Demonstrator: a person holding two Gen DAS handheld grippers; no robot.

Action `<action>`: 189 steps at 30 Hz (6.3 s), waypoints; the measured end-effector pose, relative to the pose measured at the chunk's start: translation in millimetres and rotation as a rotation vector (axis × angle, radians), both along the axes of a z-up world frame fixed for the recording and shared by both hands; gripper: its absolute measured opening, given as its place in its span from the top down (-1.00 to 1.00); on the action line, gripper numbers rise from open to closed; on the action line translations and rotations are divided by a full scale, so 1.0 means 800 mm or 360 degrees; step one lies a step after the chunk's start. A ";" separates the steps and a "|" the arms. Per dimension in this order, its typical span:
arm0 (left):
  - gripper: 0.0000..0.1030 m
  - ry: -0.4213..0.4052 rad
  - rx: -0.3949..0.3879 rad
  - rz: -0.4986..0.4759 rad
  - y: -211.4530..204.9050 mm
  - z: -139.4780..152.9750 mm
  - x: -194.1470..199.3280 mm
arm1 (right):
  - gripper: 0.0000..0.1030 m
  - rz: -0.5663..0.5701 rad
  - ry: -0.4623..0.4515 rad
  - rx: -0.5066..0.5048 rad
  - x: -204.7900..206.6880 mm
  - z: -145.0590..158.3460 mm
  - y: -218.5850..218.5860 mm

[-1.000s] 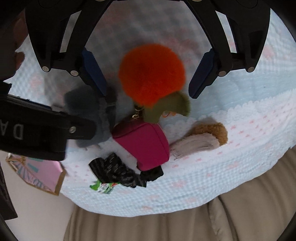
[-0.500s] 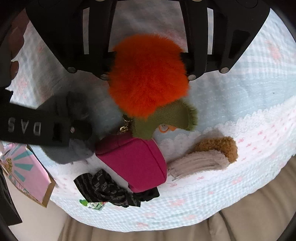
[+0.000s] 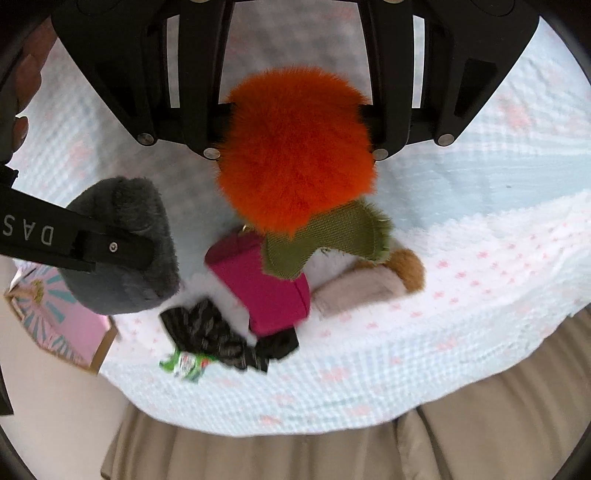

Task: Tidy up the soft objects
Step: 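Carry the pom-pom and sock over the cardboard box with both tools, then open both tools to drop the pom-pom and sock into the box, then move both tools back toward the remaining items on the bed, then grasp the magenta pouch with the left tool while the right tool grasps the white cloth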

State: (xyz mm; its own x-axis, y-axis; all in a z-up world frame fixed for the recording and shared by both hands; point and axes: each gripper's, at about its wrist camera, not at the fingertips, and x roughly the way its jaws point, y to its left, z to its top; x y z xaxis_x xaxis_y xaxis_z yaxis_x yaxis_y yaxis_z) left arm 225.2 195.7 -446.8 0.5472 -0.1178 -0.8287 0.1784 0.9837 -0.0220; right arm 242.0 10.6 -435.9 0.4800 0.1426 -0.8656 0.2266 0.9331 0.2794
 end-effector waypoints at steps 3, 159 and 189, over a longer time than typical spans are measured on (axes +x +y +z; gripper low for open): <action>0.31 -0.0049 -0.0018 0.0019 0.002 0.049 -0.010 | 0.07 0.0018 -0.0050 -0.0008 -0.009 0.040 0.000; -0.99 -0.0197 -0.0141 -0.0014 0.019 0.256 -0.010 | -0.99 -0.0125 -0.0591 -0.0408 -0.093 0.289 -0.054; -0.71 -0.0009 -0.0101 -0.0119 -0.063 -0.063 0.134 | -0.54 0.0050 -0.0162 -0.0518 0.035 -0.082 -0.053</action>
